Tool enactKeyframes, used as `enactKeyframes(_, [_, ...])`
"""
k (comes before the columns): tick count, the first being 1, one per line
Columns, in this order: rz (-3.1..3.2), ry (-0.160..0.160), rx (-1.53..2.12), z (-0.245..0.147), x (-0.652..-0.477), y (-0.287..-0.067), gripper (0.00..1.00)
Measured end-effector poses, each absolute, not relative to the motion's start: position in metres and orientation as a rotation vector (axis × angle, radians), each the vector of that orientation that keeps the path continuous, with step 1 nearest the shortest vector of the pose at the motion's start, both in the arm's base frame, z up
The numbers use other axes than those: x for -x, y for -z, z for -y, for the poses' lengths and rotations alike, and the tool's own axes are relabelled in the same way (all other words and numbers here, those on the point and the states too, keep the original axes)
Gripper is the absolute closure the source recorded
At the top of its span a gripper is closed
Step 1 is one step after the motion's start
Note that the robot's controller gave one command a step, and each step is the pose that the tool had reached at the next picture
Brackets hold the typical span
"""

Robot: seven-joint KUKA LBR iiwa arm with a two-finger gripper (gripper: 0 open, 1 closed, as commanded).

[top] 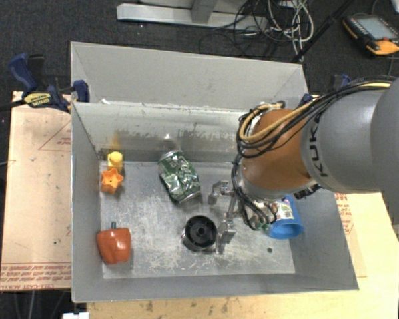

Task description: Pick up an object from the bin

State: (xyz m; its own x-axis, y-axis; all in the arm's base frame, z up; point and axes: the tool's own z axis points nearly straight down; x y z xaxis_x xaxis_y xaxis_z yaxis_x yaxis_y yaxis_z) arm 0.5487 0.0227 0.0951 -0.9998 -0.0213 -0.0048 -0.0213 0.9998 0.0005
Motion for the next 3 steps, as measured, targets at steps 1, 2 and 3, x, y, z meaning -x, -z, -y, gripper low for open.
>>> enactKeyframes(1, [-3.112, -0.001, 0.426, -0.047, -0.526, -0.078, 1.0])
enactKeyframes(2, [-3.112, -0.001, 0.425, -0.047, -0.526, -0.078, 1.0])
enactKeyframes(3, [-3.101, -0.001, 0.474, -0.045, -0.513, -0.233, 1.0])
